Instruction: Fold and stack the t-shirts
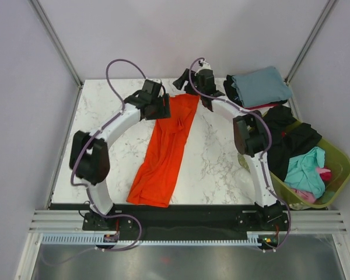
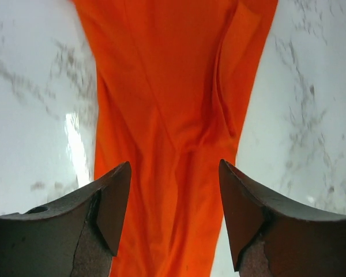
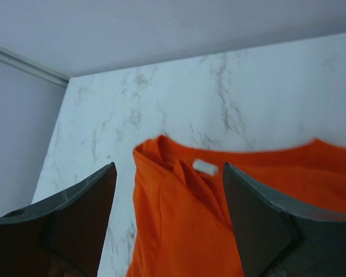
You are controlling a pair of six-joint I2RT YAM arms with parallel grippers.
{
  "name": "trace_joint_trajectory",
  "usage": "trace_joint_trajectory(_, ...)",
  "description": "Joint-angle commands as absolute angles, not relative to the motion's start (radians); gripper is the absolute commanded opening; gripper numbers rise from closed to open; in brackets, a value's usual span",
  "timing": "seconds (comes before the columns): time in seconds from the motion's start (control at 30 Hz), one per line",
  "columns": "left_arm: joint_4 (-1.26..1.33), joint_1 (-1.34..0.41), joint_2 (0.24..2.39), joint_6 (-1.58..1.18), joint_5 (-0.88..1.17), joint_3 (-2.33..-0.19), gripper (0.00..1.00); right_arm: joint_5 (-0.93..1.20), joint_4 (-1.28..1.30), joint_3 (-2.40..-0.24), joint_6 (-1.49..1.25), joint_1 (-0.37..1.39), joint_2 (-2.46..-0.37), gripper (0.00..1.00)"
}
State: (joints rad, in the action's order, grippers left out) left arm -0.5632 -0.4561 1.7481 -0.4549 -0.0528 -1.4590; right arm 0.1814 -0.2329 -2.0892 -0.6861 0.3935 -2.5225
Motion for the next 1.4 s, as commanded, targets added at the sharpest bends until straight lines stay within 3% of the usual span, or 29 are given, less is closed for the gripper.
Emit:
trace_joint_trajectory(0.0,-0.514,-0.419,1.923,-0.336,-0.083,-1.644,0.69,0.097,-0.192,-1.892,-0.543,0.354,-2.105,0.82)
trace_joint_trajectory(0.23,-0.652,-0.319,2.321,-0.315,-0.069,-2.125,0.65,0.011,-0.104,-1.221,-0.503,0.353,-1.533,0.83)
trace_joint_trajectory(0.33,-0.673,-0.290,2.402,-0.304,-0.083,-2.193,0.65,0.044,-0.086,-1.007,-0.548,0.353,-1.326,0.82)
trace_joint_trajectory(0.6,-0.669,-0.250,2.541,-0.327,0.070,-2.315,0.67,0.097,0.151,-0.767,-0.480,0.357,-0.974,0.82)
trace_joint_trajectory(0.7,-0.658,-0.250,2.600,-0.330,0.084,-2.384,0.51,0.051,0.274,-0.724,-0.443,0.357,-0.878,0.83)
trace_joint_trajectory(0.73,-0.649,-0.250,2.608,-0.330,0.087,-2.393,0.31,0.042,0.296,-0.706,-0.433,0.357,-0.830,0.83)
trace_joint_trajectory(0.8,-0.629,-0.249,2.620,-0.319,0.077,-2.407,0.15,0.020,0.352,-0.693,-0.430,0.356,-0.790,0.83)
trace_joint_trajectory(0.83,-0.606,-0.247,2.622,-0.313,0.071,-2.425,0.02,0.012,0.370,-0.684,-0.431,0.359,-0.758,0.84)
trace_joint_trajectory(1.17,-0.275,-0.255,2.594,0.065,-0.192,-2.491,0.02,-0.014,0.422,-0.690,-0.436,0.357,-0.761,0.84)
trace_joint_trajectory(1.2,-0.252,-0.255,2.594,0.081,-0.189,-2.488,0.04,-0.015,0.423,-0.698,-0.430,0.357,-0.767,0.84)
trace_joint_trajectory(1.27,-0.189,-0.262,2.605,0.121,-0.183,-2.487,0.25,-0.017,0.423,-0.701,-0.422,0.357,-0.775,0.84)
trace_joint_trajectory(1.3,-0.178,-0.265,2.611,0.138,-0.192,-2.487,0.43,-0.018,0.423,-0.701,-0.422,0.356,-0.778,0.84)
trace_joint_trajectory(1.33,-0.170,-0.271,2.615,0.149,-0.215,-2.488,0.99,-0.017,0.422,-0.701,-0.423,0.357,-0.785,0.84)
trace_joint_trajectory(1.37,-0.173,-0.276,2.615,0.161,-0.239,-2.487,1.00,-0.011,0.422,-0.701,-0.423,0.357,-0.790,0.85)
